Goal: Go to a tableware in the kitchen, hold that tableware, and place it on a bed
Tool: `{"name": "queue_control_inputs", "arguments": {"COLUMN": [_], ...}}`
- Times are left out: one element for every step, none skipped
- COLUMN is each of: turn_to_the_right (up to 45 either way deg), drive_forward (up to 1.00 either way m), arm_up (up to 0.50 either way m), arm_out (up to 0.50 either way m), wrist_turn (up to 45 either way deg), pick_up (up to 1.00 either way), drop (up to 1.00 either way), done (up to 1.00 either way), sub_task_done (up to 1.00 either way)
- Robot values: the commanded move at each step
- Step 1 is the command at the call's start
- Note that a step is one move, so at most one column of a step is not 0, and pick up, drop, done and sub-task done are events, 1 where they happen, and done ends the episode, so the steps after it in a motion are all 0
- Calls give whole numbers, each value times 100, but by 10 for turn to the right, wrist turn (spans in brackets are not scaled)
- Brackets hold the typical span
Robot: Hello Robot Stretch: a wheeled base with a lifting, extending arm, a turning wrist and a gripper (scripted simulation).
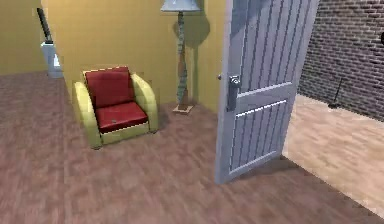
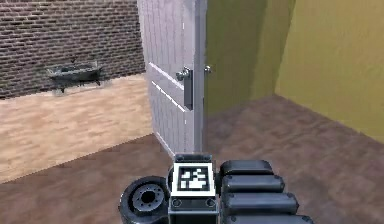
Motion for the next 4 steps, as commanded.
{"name": "queue_control_inputs", "arguments": {"turn_to_the_right": [-270, 0, -120, 0], "drive_forward": [0, 100, 0, 20], "arm_up": [0, 0, 0, 0], "arm_out": [0, 0, 0, 0], "wrist_turn": [0, 0, 0, 0], "pick_up": [0, 0, 0, 0], "drop": [0, 0, 0, 0], "done": [0, 0, 0, 0], "sub_task_done": [0, 0, 0, 0]}}
